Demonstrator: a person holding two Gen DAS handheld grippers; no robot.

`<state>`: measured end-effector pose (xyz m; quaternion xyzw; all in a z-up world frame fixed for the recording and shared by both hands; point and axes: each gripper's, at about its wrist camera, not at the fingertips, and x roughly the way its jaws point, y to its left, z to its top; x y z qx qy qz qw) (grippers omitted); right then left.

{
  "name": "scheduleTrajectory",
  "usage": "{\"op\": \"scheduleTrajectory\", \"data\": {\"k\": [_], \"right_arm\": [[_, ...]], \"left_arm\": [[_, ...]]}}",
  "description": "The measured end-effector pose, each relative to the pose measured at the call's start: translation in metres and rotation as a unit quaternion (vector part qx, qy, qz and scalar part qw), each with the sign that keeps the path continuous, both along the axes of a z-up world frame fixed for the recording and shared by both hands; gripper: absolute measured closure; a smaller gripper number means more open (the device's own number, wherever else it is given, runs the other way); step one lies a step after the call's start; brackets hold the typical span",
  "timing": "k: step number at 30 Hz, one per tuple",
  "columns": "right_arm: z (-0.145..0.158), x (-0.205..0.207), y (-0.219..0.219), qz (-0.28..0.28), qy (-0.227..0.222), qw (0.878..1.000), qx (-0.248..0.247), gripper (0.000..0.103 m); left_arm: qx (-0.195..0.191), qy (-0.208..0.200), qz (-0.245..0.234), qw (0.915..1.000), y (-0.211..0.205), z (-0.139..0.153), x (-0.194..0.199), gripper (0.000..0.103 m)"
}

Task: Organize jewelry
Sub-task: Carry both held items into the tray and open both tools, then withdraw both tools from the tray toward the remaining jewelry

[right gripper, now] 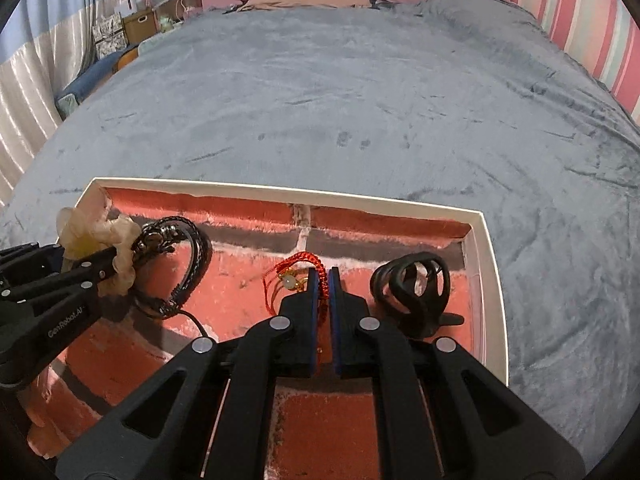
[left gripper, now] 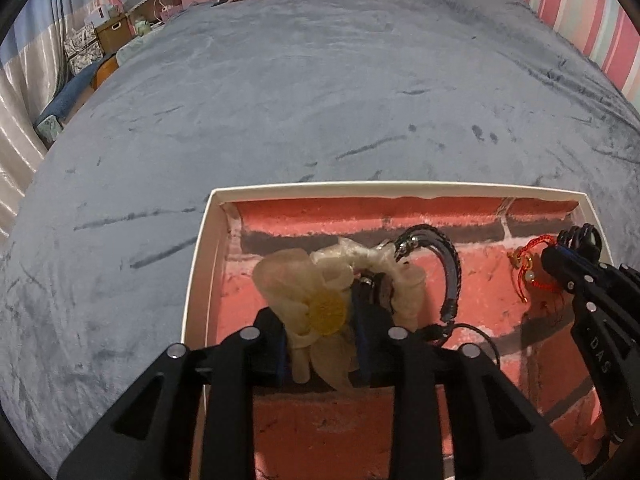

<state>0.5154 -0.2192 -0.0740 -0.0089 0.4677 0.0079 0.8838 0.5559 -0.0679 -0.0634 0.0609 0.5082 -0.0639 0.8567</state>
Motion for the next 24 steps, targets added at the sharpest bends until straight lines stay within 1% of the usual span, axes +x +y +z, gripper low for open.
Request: {"op": "scheduleTrajectory", "data": {"k": [2,4,5,7,8,9,10,11,12,13,14,15,16,17,18,19,20,21,22,24], "right_arm": [[-0.004,0.002,0.001,0.004,0.015,1.000,-0.005,0.097],[-0.004,0.003,0.000,0.002,0.019,1.000,-0.008,0.097],[-0.006,0.004,0.001,0.003,0.026,1.000,-0.009,0.097],[-0.010,0.006,0.001,0.009,0.043,0.999,-0.008,0.094],[-0.010,0.005,0.002,0.010,0.044,0.999,-0.013,0.090],[-0.010,0.004,0.002,0.011,0.045,0.999,-0.023,0.083],[-0.010,0.003,0.002,0.012,0.047,0.998,-0.026,0.078],[-0.009,0.001,0.002,0.016,0.052,0.998,-0.025,0.069],[-0.008,-0.002,0.001,0.019,0.053,0.998,-0.024,0.064],[-0.004,-0.006,0.001,0.022,0.050,0.998,-0.026,0.063],[0.004,-0.013,-0.001,0.027,0.040,0.998,-0.032,0.058],[0.010,-0.018,-0.004,0.029,0.032,0.998,-0.034,0.049],[0.018,-0.024,-0.008,0.030,0.023,0.999,-0.035,0.043],[0.030,-0.035,-0.015,0.031,0.008,0.999,-0.031,0.034],[0.038,-0.041,-0.019,0.032,-0.001,0.999,-0.029,0.026],[0.047,-0.051,-0.026,0.031,-0.013,0.999,-0.028,0.024],[0.057,-0.061,-0.033,0.028,-0.025,0.999,-0.029,0.018],[0.066,-0.072,-0.041,0.026,-0.036,0.999,-0.026,0.013],[0.073,-0.080,-0.047,0.023,-0.043,0.999,-0.023,0.011],[0.089,-0.107,-0.061,0.022,-0.065,0.998,-0.011,0.004]], "left_arm": [[0.005,0.001,0.000,1.0000,-0.001,0.000,0.001,0.071],[0.015,-0.002,0.001,0.9999,-0.002,0.001,0.000,0.063],[0.022,-0.004,0.001,0.9998,-0.002,0.003,-0.001,0.057],[0.030,-0.005,0.000,0.9995,-0.002,0.005,-0.003,0.055],[0.029,-0.003,0.000,0.9996,-0.002,0.006,-0.004,0.055],[0.024,0.000,0.000,0.9997,-0.001,0.009,-0.007,0.054],[0.022,0.001,0.000,0.9998,0.000,0.011,-0.009,0.053],[0.019,0.002,-0.003,0.9998,0.000,0.015,-0.014,0.047],[0.017,0.000,-0.005,0.9998,0.001,0.018,-0.018,0.044],[0.014,-0.005,-0.009,0.9998,0.002,0.024,-0.025,0.043],[0.012,-0.009,-0.013,0.9998,0.002,0.029,-0.030,0.040],[0.010,-0.013,-0.017,0.9997,0.003,0.034,-0.037,0.038],[0.004,-0.020,-0.020,0.9996,0.006,0.042,-0.045,0.037],[-0.005,-0.026,-0.022,0.9994,0.010,0.049,-0.053,0.035],[-0.019,-0.036,-0.025,0.9989,0.016,0.060,-0.063,0.031],[-0.027,-0.046,-0.025,0.9983,0.020,0.068,-0.071,0.028],[-0.034,-0.058,-0.025,0.9974,0.024,0.077,-0.079,0.023],[-0.041,-0.076,-0.023,0.9960,0.030,0.088,-0.092,0.021],[-0.047,-0.090,-0.021,0.9946,0.035,0.097,-0.101,0.018],[-0.060,-0.112,-0.020,0.9917,0.043,0.112,-0.120,0.015]]}}
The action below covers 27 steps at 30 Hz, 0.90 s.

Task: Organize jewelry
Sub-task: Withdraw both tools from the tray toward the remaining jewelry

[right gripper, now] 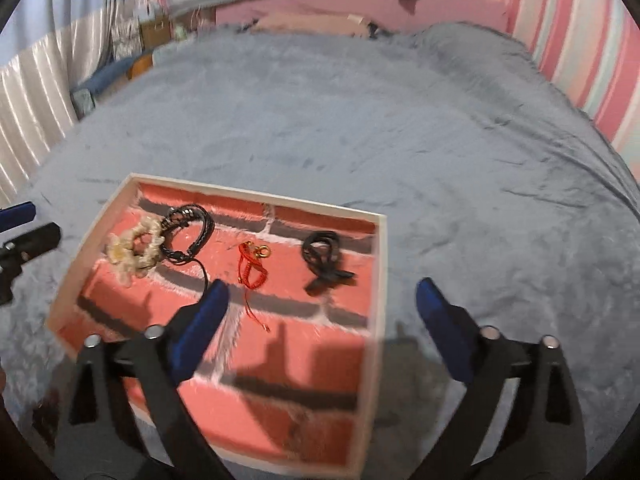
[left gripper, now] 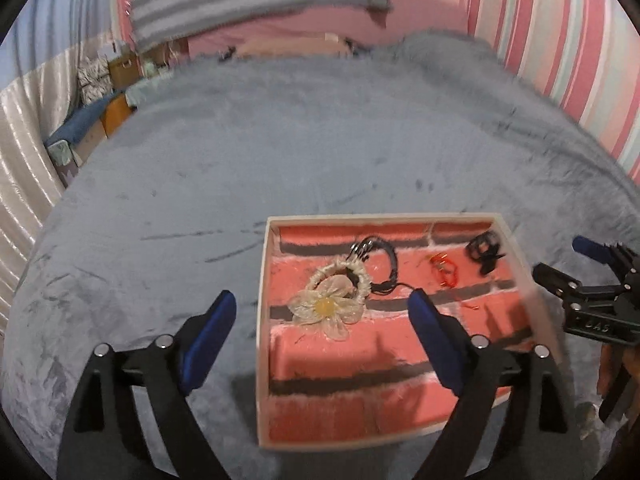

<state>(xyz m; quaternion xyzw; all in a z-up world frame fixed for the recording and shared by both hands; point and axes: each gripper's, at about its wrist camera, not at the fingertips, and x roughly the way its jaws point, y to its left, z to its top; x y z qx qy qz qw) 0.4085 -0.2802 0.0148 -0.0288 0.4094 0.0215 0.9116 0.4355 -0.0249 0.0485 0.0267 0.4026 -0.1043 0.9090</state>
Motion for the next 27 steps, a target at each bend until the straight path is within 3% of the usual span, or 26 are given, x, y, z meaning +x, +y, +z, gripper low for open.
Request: {"op": "scheduleTrajectory", "data": {"k": [5,12,16,23,27], "right_arm": [[0.027,-0.061,-0.016,-0.005,-0.049,0.999,-0.011,0.004],[0.036,-0.142,-0.027,-0.019,-0.099,0.995,-0.004,0.004],[0.028,-0.172,-0.027,-0.028,-0.110,0.993,0.005,0.004],[0.009,-0.218,-0.027,-0.054,-0.130,0.989,-0.044,0.004],[0.001,-0.236,-0.036,-0.072,-0.130,0.989,-0.023,0.004]], "left_arm": [[-0.006,-0.069,0.005,0.9976,0.019,0.030,-0.057,0.008],[-0.020,-0.113,0.029,0.9929,0.041,0.039,-0.133,0.007],[-0.017,-0.117,0.030,0.9925,0.048,0.032,-0.164,0.007],[-0.020,-0.109,0.043,0.9930,0.064,0.012,-0.203,0.007],[-0.034,-0.101,0.059,0.9925,0.079,-0.001,-0.220,0.007]]}}
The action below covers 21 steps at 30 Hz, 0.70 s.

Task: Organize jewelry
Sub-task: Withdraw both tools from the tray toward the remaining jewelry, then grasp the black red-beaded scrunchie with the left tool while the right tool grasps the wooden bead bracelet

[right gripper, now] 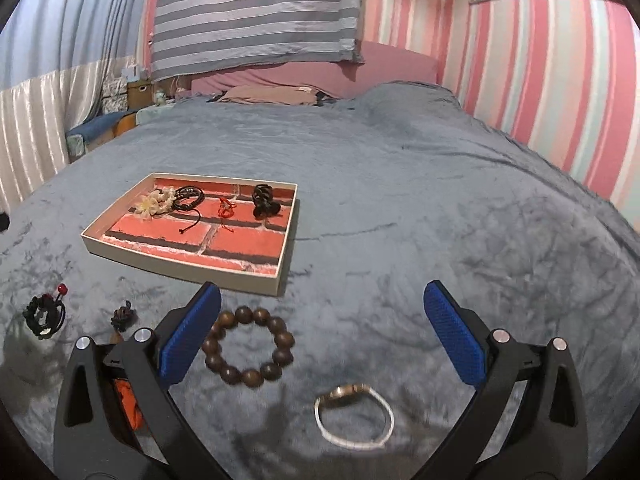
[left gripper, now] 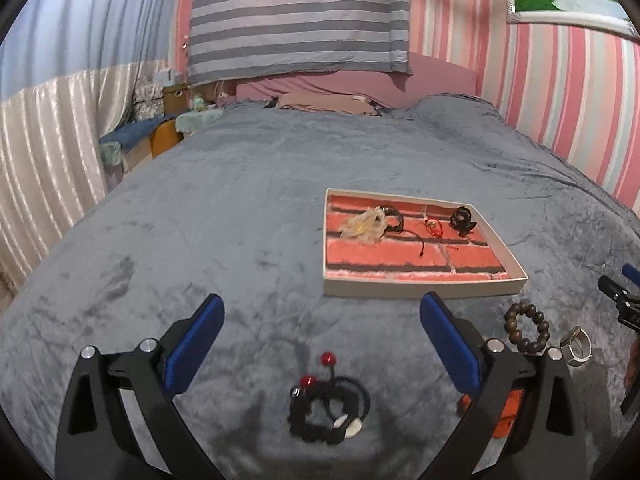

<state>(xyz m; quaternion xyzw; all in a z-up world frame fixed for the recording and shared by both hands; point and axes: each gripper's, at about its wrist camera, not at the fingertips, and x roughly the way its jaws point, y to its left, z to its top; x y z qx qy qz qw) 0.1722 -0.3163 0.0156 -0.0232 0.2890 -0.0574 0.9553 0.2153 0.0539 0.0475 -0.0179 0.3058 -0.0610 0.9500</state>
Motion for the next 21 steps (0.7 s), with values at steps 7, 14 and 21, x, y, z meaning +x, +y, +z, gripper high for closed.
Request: {"op": "scheduleTrajectory", "data": {"k": [7,14,21], "right_arm": [[-0.018,-0.016,0.000,-0.006,0.010,1.000,0.023,0.004],[-0.044,-0.019,0.010,-0.024,0.018,0.999,0.035,0.004],[-0.059,-0.011,0.020,-0.017,0.027,0.999,0.029,0.005]], "left_arm": [[0.002,0.018,0.003,0.9998,0.011,-0.020,-0.011,0.007],[0.001,0.033,0.002,0.9995,0.016,-0.042,-0.016,0.007],[0.009,0.060,0.002,0.9981,0.019,-0.070,-0.015,0.007]]}}
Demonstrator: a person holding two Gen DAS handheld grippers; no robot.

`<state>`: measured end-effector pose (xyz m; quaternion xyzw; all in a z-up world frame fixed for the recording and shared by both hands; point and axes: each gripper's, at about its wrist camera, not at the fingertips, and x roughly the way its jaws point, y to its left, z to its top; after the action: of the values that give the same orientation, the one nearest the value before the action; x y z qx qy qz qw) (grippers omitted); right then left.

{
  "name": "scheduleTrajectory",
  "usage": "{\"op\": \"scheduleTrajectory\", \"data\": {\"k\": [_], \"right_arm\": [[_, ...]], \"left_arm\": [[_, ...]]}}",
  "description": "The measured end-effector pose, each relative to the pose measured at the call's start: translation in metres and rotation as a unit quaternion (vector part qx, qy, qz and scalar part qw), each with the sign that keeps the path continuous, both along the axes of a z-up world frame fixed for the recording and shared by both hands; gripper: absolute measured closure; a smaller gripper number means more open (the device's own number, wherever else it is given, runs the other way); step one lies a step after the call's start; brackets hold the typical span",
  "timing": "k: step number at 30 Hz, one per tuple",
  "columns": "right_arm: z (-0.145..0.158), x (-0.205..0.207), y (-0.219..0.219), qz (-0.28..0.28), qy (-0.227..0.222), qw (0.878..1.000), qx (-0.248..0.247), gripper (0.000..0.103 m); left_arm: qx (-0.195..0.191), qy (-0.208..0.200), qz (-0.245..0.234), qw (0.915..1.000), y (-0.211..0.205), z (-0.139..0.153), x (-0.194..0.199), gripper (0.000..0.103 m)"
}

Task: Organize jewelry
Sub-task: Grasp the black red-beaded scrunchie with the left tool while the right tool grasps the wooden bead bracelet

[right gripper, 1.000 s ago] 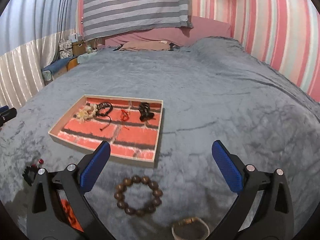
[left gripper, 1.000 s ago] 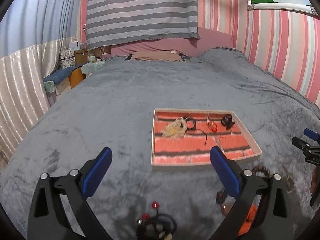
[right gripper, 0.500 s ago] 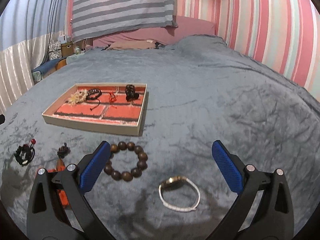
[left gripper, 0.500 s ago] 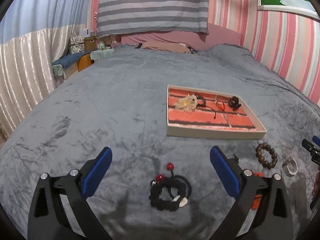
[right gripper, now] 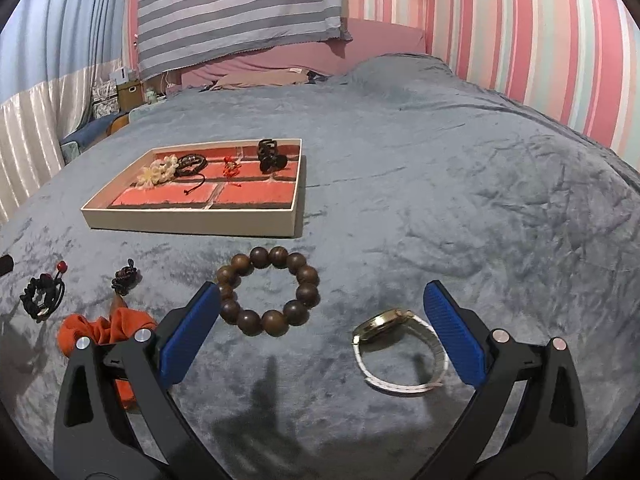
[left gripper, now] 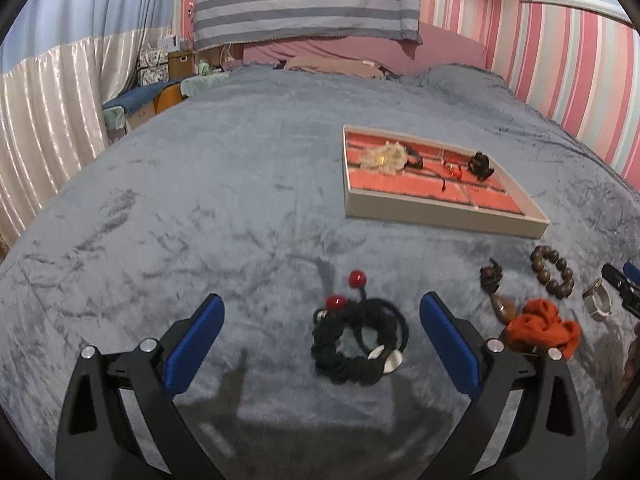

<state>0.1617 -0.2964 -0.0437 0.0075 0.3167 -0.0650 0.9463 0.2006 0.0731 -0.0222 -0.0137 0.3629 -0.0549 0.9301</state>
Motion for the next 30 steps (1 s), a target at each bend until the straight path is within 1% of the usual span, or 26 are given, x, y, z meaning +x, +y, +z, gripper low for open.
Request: {"op": "scheduleTrajectory", "data": {"k": [1,7,9,11,13,17,22,25,27,29,30], "right_arm": [[-0.001,0.002,0.000,0.000,0.002,1.000,0.001,0.005],[-0.014,0.017,0.006,0.007,0.020,1.000,0.000,0.014],[-0.017,0.023,0.009,0.011,0.026,1.000,-0.004,0.018],[-0.020,0.028,0.010,0.013,0.030,0.999,0.002,0.020],[-0.023,0.031,0.011,0.014,0.033,0.999,0.003,0.021],[-0.029,0.037,0.013,0.017,0.044,0.999,0.003,0.024],[-0.034,0.047,0.015,0.020,0.052,0.998,-0.001,0.027],[-0.038,0.055,0.014,0.016,0.061,0.998,-0.002,0.029],[-0.042,0.061,0.012,0.014,0.070,0.997,0.001,0.033],[-0.046,0.066,0.010,0.011,0.080,0.997,0.005,0.035],[-0.048,0.069,0.008,0.010,0.084,0.996,0.006,0.037]], "left_arm": [[0.001,0.002,0.001,1.0000,0.001,-0.003,0.001,0.007],[-0.001,0.012,0.002,0.9999,0.005,-0.018,0.002,0.009],[0.008,0.016,0.001,0.9998,0.004,-0.022,0.003,0.018],[0.004,0.022,-0.002,0.9998,0.004,-0.025,0.006,0.020],[0.002,0.024,-0.001,0.9997,0.005,-0.027,0.007,0.021],[-0.007,0.037,-0.001,0.9993,0.010,-0.032,0.012,0.030],[-0.008,0.046,-0.007,0.9989,0.009,-0.037,0.015,0.032],[-0.006,0.054,-0.017,0.9984,0.006,-0.041,0.017,0.039],[-0.007,0.062,-0.021,0.9979,0.004,-0.044,0.019,0.048],[-0.009,0.071,-0.024,0.9971,0.004,-0.049,0.022,0.053],[-0.010,0.073,-0.025,0.9970,0.004,-0.050,0.022,0.053]]}}
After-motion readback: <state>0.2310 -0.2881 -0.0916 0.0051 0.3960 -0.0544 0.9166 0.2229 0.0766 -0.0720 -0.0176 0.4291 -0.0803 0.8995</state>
